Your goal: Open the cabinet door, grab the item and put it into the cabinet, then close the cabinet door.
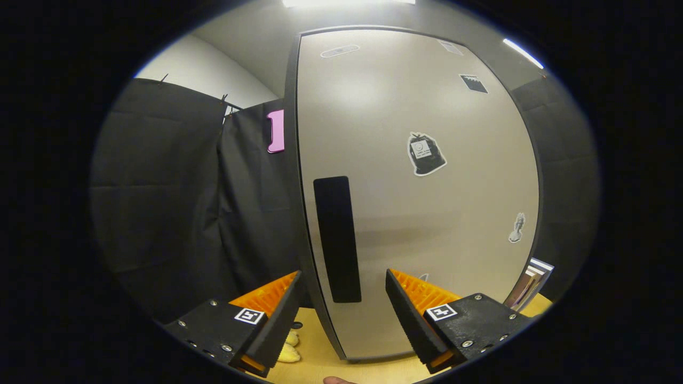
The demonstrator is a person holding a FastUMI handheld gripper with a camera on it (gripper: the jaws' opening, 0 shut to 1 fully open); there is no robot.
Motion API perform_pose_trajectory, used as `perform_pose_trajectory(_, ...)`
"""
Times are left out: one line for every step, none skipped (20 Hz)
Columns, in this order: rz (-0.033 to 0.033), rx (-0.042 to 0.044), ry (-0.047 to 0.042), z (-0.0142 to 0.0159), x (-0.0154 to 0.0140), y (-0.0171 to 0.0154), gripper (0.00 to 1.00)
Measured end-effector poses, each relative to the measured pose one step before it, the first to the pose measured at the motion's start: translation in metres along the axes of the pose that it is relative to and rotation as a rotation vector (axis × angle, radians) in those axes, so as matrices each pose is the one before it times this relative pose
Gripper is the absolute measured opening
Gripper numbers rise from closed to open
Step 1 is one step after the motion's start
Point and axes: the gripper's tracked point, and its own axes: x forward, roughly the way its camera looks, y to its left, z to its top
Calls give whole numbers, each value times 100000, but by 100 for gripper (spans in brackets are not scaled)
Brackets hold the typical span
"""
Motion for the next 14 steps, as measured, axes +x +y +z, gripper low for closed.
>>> perform_pose_trajectory(148,-1463,317,-169,373,200,94)
perform_pose_trajectory(-145,-1654,329,-90,327,224,94)
perform_pose_trajectory(-44,-1776,328,-45,226,171,93)
perform_pose_trajectory(-346,-1904,28,169,120,83,92)
perform_pose_trajectory(-769,-1528,-122,96,272,-136,89)
perform_pose_trajectory(-1793,-1395,446,20,211,-334,86)
perform_pose_trajectory(-1568,-861,1090,-91,120,-265,76)
perform_pose_trajectory(-1687,-539,782,1,-60,-211,70)
perform_pose_trajectory(-2555,-777,362,-59,137,-628,54)
perform_pose_trajectory(956,1417,404,-105,492,36,46)
perform_pose_trajectory(746,719,338,50,-461,143,41)
perform_pose_trajectory(970,-837,727,96,-167,159,35)
perform_pose_trajectory(465,-1730,634,-121,166,-157,34)
perform_pose_trajectory(59,-1832,617,15,-254,-22,33)
